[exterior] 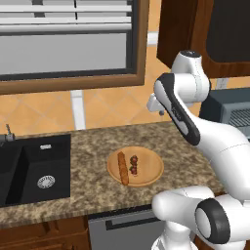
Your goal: Pick up the kebab skewer and baguette bread, and place them inside the toaster oven. Close the toaster oven door and start by setting the timer.
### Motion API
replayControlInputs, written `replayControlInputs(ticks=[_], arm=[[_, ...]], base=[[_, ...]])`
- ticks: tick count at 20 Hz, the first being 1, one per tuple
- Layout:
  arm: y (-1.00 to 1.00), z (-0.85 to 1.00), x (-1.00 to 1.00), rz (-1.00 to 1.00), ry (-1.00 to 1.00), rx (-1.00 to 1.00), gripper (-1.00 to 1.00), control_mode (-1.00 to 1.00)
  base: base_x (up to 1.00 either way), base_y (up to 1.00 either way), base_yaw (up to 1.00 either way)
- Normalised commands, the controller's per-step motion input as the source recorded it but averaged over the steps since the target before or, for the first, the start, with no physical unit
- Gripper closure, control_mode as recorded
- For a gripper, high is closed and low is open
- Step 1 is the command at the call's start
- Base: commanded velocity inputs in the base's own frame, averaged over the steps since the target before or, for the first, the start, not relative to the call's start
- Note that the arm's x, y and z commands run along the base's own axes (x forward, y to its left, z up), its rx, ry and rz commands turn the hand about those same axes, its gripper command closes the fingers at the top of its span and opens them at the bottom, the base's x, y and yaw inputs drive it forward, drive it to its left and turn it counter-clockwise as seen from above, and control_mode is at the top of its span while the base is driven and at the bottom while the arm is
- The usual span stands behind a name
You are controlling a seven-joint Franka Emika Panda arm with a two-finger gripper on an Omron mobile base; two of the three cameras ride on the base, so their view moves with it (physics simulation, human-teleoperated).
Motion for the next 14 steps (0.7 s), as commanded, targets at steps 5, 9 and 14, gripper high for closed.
replayControlInputs(ticks=[5, 9, 14], arm=[[0.00, 0.00, 0.00, 0.00, 0.00, 0.00, -1.00, 1.00], [0.00, 0.00, 0.00, 0.00, 0.00, 0.00, -1.00, 1.00], [0.00, 0.00, 0.00, 0.00, 0.00, 0.00, -1.00, 1.00]], base=[[-0.02, 0.00, 0.00], [-0.59, -0.74, -0.03], [-0.07, -0.79, -0.09]])
